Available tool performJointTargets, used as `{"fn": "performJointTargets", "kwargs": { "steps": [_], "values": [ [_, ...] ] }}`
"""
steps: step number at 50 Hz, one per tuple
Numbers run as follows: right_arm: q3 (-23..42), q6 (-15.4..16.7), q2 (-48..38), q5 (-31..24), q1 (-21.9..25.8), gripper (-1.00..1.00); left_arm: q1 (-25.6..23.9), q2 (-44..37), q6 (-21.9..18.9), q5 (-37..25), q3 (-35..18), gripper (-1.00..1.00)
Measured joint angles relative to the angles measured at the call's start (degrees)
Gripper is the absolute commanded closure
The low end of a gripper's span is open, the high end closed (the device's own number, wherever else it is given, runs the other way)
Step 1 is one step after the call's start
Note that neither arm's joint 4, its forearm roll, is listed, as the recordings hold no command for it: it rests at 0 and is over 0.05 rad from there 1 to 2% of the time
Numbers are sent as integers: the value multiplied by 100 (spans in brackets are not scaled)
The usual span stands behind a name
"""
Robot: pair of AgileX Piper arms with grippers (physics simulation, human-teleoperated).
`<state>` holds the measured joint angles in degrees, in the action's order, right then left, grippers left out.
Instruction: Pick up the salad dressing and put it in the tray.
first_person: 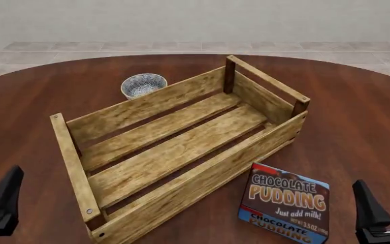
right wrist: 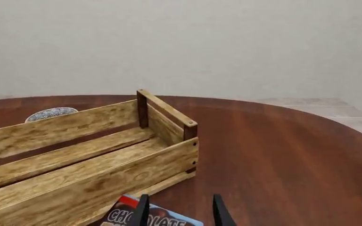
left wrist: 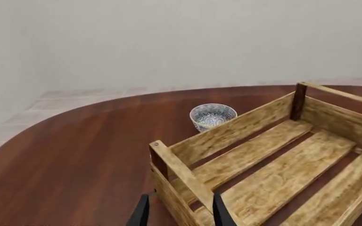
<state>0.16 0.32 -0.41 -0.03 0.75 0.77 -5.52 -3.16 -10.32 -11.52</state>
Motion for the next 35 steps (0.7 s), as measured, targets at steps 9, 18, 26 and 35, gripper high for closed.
{"fn": "performJointTargets", "kwargs": {
  "steps": [9,18,26,35],
  "values": [
    [-2,-3,-13,5,22,-100,179,-305,57,-215,-349,-100],
    [-3,8,-27,7,59,-100,525,-517,63,-486,-729,-100],
    [-1,9,-20,-11,59,-100,829,-513,-51,-822,-1038,-100],
    [-1,16,-12,-26,59,-100,1193,-487,-55,-1216,-1287,-100]
  ]
}}
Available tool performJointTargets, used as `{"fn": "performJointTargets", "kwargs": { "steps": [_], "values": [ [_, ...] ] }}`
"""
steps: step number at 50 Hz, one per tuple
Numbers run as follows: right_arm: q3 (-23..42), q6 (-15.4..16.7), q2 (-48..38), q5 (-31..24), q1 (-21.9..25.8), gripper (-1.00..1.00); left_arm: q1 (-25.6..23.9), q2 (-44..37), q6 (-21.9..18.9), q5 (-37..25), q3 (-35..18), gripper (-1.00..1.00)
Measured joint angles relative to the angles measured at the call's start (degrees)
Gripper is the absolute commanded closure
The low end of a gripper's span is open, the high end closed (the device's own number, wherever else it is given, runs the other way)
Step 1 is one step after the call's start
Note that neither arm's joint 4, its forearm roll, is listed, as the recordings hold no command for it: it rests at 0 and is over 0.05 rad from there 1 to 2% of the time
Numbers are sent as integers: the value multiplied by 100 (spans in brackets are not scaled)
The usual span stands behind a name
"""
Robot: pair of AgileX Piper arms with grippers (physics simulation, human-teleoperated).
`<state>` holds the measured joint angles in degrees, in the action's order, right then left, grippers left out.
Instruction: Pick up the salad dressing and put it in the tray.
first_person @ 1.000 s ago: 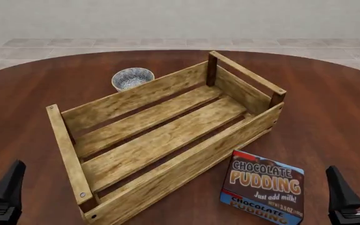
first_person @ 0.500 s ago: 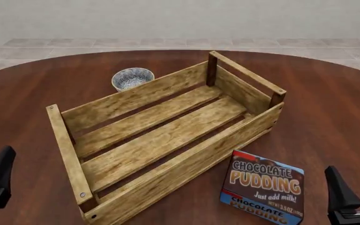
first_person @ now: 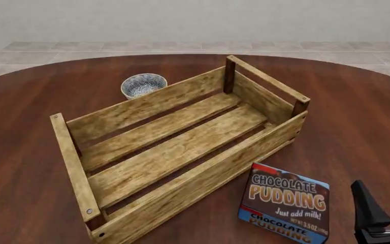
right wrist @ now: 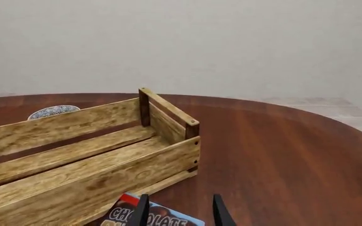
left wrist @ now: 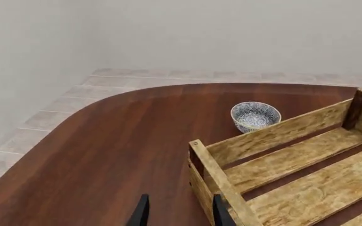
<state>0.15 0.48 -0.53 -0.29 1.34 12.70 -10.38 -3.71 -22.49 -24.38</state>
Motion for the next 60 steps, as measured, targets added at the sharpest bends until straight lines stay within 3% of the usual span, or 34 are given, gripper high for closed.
{"fn": "performJointTargets", "kwargs": {
  "steps": [32,60],
  "values": [
    [2,-1,31,-12,29,-100,1201,701,-112,-1260,-66,-100],
    [1,-25,32,-11,34,-100,1940,978,-153,-1701,247,-100]
  ]
}}
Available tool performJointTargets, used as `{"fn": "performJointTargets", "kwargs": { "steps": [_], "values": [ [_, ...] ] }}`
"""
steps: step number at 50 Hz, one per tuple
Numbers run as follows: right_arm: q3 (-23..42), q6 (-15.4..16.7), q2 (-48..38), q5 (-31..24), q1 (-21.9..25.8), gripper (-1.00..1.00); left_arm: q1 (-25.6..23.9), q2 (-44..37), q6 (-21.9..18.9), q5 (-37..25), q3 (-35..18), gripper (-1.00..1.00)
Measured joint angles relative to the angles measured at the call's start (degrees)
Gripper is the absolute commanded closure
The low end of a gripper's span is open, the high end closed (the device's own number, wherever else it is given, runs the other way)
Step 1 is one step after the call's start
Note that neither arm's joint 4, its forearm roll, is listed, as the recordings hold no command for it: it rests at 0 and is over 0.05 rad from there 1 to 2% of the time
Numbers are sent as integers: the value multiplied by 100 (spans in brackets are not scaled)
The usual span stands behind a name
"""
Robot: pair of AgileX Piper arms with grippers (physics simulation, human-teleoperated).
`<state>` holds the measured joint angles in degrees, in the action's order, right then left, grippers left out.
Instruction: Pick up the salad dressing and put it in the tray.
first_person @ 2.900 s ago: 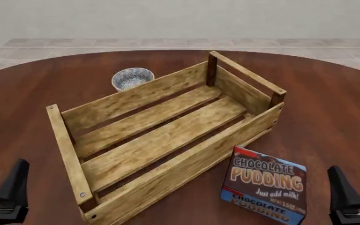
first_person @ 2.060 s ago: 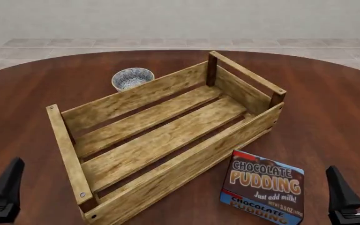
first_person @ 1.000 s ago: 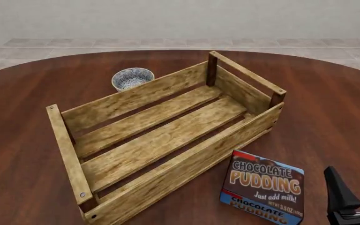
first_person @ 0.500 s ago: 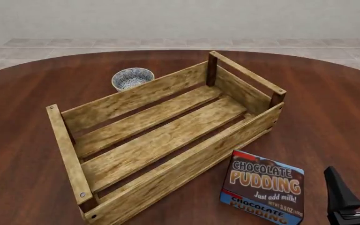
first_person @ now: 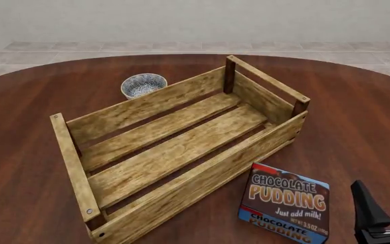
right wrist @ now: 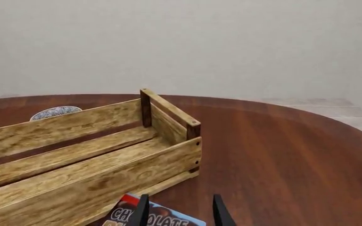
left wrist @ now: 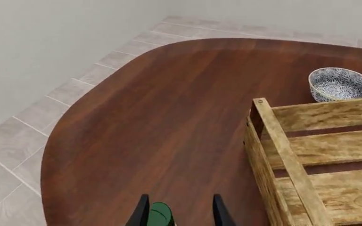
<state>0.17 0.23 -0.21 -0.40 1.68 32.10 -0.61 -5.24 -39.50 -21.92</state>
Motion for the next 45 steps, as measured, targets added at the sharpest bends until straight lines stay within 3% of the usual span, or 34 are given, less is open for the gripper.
{"fn": "performJointTargets", "kwargs": {
  "steps": [18,45],
  "values": [
    [-2,40,-19,-17,27,-100,457,-62,-7,93,313,-100],
    [-5,84,-69,8,59,-100,1066,-530,14,778,575,-100]
  ]
}}
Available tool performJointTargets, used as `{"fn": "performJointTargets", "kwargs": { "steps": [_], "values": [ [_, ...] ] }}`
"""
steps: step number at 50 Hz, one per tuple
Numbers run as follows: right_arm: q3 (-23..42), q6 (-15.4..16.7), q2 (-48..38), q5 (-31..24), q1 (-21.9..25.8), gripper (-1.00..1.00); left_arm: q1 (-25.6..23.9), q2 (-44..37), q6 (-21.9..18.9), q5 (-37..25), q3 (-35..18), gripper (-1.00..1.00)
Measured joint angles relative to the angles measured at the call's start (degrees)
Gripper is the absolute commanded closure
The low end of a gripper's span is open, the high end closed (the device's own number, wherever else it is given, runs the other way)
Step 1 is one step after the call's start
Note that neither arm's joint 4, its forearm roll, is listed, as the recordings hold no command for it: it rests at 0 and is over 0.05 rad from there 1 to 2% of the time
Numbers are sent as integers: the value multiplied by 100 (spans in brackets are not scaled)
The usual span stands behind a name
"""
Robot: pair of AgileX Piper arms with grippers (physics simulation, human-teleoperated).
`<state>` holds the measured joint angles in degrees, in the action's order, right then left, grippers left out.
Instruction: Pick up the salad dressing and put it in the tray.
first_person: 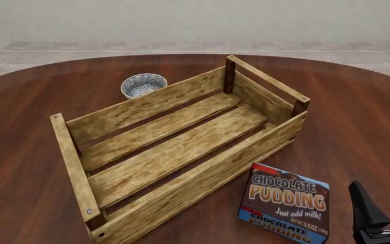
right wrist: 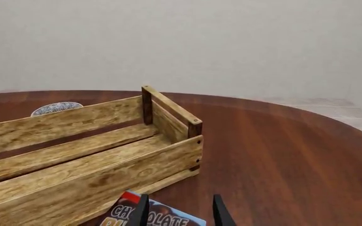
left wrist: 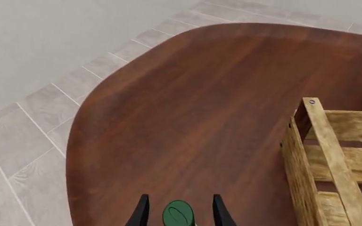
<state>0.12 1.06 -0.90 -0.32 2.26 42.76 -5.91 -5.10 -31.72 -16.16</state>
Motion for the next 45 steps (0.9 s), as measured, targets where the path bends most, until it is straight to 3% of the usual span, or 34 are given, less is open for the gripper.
{"fn": "performJointTargets", "kwargs": {
  "steps": [45],
  "values": [
    [1,-26,51,-48,-69,-100,2,-818,-77,1276,1047,-100]
  ]
}}
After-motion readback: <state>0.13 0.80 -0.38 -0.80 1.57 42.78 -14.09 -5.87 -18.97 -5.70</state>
